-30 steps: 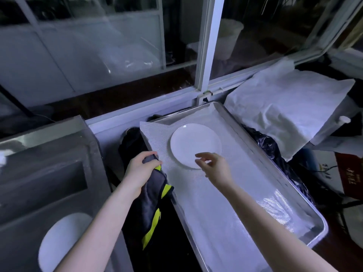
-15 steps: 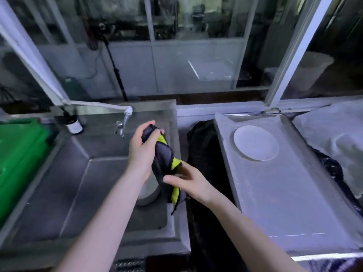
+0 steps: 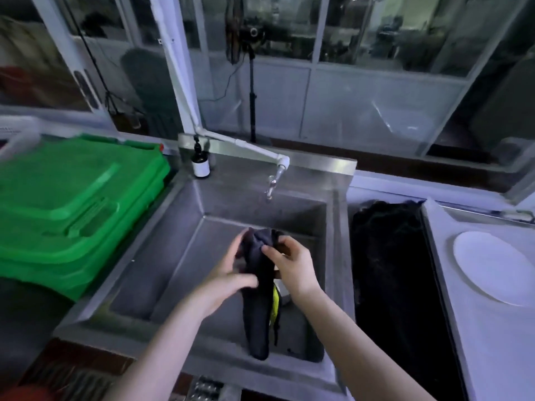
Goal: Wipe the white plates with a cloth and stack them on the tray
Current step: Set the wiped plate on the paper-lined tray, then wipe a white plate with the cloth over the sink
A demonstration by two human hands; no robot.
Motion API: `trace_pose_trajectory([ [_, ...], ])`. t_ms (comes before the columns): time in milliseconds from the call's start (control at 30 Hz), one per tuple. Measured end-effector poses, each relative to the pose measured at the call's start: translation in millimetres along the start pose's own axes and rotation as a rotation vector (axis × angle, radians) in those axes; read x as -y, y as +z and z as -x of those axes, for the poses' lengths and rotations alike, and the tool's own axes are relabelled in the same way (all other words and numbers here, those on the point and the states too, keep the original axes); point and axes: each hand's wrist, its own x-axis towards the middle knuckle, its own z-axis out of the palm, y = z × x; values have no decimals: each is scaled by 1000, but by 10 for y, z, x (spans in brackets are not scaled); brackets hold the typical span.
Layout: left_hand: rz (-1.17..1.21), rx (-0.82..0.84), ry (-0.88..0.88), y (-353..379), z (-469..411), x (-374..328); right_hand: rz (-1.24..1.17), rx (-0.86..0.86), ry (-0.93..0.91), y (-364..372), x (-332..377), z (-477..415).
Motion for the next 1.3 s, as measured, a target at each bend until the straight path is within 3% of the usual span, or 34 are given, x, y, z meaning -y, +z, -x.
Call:
trace_pose_trajectory([
  [100,-175,21,-53,-208,-308,135,-24,-30,87,241,-93,-409],
  [267,-471,-122,9,-511,-1001,244,-13,-90,268,283,-256,-1049],
  [467,-432,-218,-135,-816,-1602,591,209,-235,471,27,-856,-1564],
  [633,-187,-265,-391,-951,-1943,1019,476,-158,648,-98,-1553,-1794],
  [767,-194,-188,-511,-942,-2218,1364,633,-98,708,-148,-2029,-1978],
  [867,-200,-217,-609,-928,-2386,1573,670,-119,731,-203,-2321,-2073],
  [1100,-319,68,-474,-708,-2711,1810,593,-206,799,-230,-2734,-2177],
  [1300,-341,60,-584,-560,-2830,1931,439,-305,833,-221,-2826,-2188],
])
